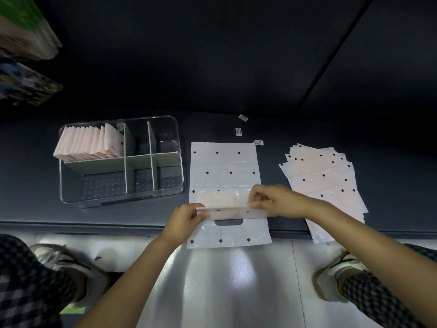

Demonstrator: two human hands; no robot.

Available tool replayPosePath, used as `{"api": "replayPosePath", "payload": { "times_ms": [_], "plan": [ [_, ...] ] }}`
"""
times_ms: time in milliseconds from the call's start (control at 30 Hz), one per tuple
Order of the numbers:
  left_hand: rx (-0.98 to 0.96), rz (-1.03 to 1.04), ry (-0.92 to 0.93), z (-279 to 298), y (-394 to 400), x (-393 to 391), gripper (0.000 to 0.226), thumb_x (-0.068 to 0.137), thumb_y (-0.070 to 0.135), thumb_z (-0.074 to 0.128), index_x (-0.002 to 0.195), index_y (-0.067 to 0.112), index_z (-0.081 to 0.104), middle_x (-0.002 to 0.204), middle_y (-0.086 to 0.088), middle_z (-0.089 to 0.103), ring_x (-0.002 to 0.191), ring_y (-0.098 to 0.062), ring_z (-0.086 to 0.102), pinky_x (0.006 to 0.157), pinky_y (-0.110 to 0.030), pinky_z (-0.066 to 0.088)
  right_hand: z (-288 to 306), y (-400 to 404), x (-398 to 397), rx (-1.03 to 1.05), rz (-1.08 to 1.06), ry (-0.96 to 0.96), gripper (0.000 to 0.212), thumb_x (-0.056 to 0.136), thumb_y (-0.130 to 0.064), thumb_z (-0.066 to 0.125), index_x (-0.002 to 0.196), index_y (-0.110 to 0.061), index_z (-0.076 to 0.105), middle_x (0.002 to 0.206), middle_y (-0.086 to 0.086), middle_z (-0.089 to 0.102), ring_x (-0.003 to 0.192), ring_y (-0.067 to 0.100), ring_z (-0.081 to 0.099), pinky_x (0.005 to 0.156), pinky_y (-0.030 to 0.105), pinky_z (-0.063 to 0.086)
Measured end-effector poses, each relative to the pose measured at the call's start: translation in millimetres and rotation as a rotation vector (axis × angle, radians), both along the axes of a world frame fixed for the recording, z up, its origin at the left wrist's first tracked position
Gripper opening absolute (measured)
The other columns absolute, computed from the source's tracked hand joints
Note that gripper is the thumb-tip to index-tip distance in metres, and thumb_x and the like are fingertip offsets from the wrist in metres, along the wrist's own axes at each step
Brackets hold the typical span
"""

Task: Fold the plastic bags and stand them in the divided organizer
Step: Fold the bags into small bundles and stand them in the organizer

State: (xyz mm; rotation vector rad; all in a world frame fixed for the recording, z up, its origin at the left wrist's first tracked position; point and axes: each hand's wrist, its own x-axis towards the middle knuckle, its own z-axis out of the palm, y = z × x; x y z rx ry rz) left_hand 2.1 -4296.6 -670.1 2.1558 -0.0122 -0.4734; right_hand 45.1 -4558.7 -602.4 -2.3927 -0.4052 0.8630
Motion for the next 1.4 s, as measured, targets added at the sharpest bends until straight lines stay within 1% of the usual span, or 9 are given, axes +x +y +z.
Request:
{"api": "replayPosePath", "payload": {
  "times_ms": [200,400,467,600,867,1000,1133,1233,1400],
  "plan": [
    [-0.055,0.191,0.072,1,-10,5,0.024,0.091,0.014,0.061,0.114,0.008,0.06,0.099,-0.01,0.069,0.093,-0.026,0.065,0.085,-0.034,0.051,-18,19,23,-0.21,0.065,-0.287,0.017,0.094,-0.035,0.052,0.102,-0.024,0.062,0.099,-0.008,0.066,0.1,0.013,0.052,0.08,0.025,0.037],
    [0.351,0.125,-0.445,4,-39,-19,0.061,0.081,0.016,0.072,0.136,0.011,0.046,0.124,-0.011,0.053,0.108,-0.029,0.053,0.087,-0.041,0.049,-50,26,36,-0.178,-0.056,-0.262,0.016,0.095,-0.023,0.051,0.097,-0.015,0.065,0.093,-0.005,0.058,0.104,0.019,0.048,0.079,0.026,0.036],
    [0.421,-0.109,-0.525,-2,-47,-27,0.056,0.083,0.021,0.069,0.134,0.011,0.048,0.134,-0.013,0.051,0.122,-0.033,0.05,0.101,-0.042,0.041,-56,27,37,-0.169,-0.08,-0.273,0.013,0.093,-0.022,0.055,0.097,-0.015,0.065,0.093,-0.004,0.053,0.104,0.019,0.048,0.077,0.024,0.034],
    [0.618,-0.437,-0.32,-23,-47,-37,0.059,0.101,0.045,0.019,0.151,0.02,0.002,0.159,-0.001,-0.006,0.146,-0.022,-0.011,0.119,-0.038,-0.008,-58,32,35,-0.158,-0.074,-0.275,0.023,0.087,-0.027,0.064,0.107,-0.017,0.06,0.111,0.001,0.054,0.108,0.017,0.047,0.089,0.029,0.041],
    [0.613,-0.45,-0.306,-32,-43,-37,0.061,0.099,0.051,0.014,0.151,0.025,-0.004,0.158,0.004,-0.014,0.144,-0.017,-0.019,0.118,-0.036,-0.012,-55,46,45,-0.264,0.039,-0.178,0.027,0.084,-0.028,0.068,0.106,-0.016,0.057,0.102,-0.001,0.056,0.105,0.019,0.047,0.083,0.029,0.038],
    [0.452,-0.342,-0.365,-27,-40,-35,0.053,0.1,0.042,0.033,0.148,0.021,0.023,0.159,0.0,0.01,0.147,-0.019,0.0,0.119,-0.031,-0.007,-50,48,46,-0.306,0.079,-0.131,0.019,0.087,-0.029,0.064,0.098,-0.015,0.061,0.087,-0.008,0.05,0.1,0.018,0.042,0.079,0.027,0.034],
    [0.16,0.153,-0.456,-11,-44,-33,0.023,0.091,0.023,0.059,0.113,0.013,0.058,0.119,-0.002,0.053,0.107,-0.021,0.052,0.09,-0.034,0.043,-39,38,40,-0.204,-0.036,-0.086,0.013,0.087,-0.026,0.064,0.08,-0.019,0.056,0.079,-0.008,0.047,0.087,0.015,0.042,0.07,0.025,0.036],
    [-0.094,0.492,-0.085,3,-53,-28,0.023,0.091,0.027,0.06,0.108,0.017,0.047,0.11,-0.001,0.05,0.087,-0.011,0.052,0.072,-0.026,0.044,-26,30,27,0.055,-0.322,0.011,0.029,0.086,-0.02,0.067,0.063,-0.023,0.048,0.067,-0.009,0.046,0.064,0.009,0.045,0.052,0.017,0.034],
    [-0.688,0.474,0.364,20,-64,-27,0.02,0.092,0.019,0.06,0.111,0.013,0.059,0.107,-0.006,0.068,0.096,-0.017,0.065,0.081,-0.019,0.049,-15,27,-7,0.432,-0.579,0.246,0.013,0.088,-0.015,0.064,0.076,-0.014,0.061,0.066,-0.007,0.066,0.06,0.003,0.062,0.055,0.013,0.046]
  ]
}}
